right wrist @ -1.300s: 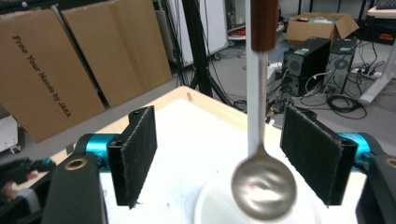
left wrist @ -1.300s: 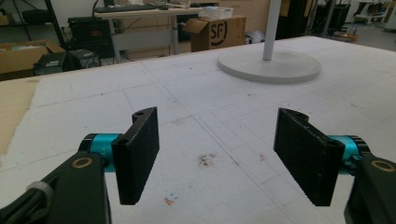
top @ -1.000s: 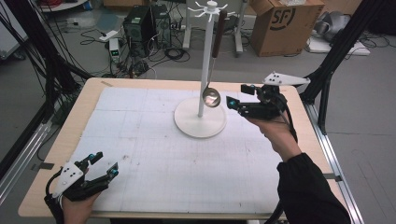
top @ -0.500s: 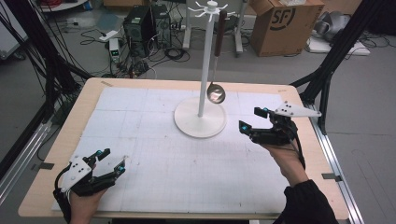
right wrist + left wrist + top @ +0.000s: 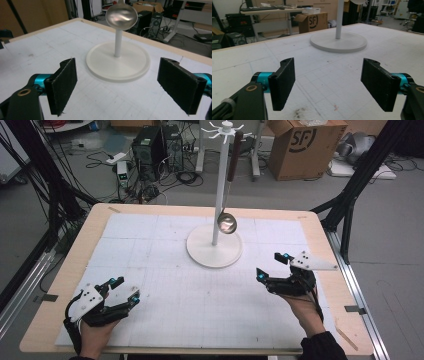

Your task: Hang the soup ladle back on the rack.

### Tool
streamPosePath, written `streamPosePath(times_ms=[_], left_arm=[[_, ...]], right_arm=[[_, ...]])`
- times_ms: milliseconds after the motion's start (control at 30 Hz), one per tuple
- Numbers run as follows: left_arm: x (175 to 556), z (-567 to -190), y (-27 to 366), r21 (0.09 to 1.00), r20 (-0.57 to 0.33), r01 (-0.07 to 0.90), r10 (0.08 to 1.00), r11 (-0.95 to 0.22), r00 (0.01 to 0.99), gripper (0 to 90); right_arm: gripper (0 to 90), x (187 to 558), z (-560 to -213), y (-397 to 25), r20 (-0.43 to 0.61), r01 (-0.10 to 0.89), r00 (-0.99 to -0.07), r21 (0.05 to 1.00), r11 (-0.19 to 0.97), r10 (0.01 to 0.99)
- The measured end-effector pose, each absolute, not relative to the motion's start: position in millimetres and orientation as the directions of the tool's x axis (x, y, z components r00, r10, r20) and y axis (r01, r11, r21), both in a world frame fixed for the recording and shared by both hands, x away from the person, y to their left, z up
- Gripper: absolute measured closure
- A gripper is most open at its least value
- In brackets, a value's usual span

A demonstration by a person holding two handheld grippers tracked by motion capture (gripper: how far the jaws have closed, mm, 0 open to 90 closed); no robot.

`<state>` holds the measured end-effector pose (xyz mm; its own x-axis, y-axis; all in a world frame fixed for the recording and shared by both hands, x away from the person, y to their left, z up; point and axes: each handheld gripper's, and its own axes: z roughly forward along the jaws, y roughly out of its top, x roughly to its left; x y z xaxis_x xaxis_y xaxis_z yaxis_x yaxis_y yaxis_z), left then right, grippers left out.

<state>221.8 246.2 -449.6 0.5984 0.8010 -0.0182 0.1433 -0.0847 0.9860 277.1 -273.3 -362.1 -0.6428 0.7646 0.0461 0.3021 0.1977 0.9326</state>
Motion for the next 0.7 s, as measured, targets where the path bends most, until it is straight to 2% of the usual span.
streamPosePath(times_ms=[433,700], left_arm=[[231,-449,234,0.99,-0.018,0.122,0.777,-0.076,0.629,26.1],[232,-451,233,0.986,-0.029,0.146,0.765,-0.085,0.643,23.8]], right_arm=[[15.2,260,-401,-277,0.048,0.327,-0.573,0.929,0.174,0.818],[15.2,250,-406,-277,0.045,0.275,-0.549,0.953,0.13,0.835]])
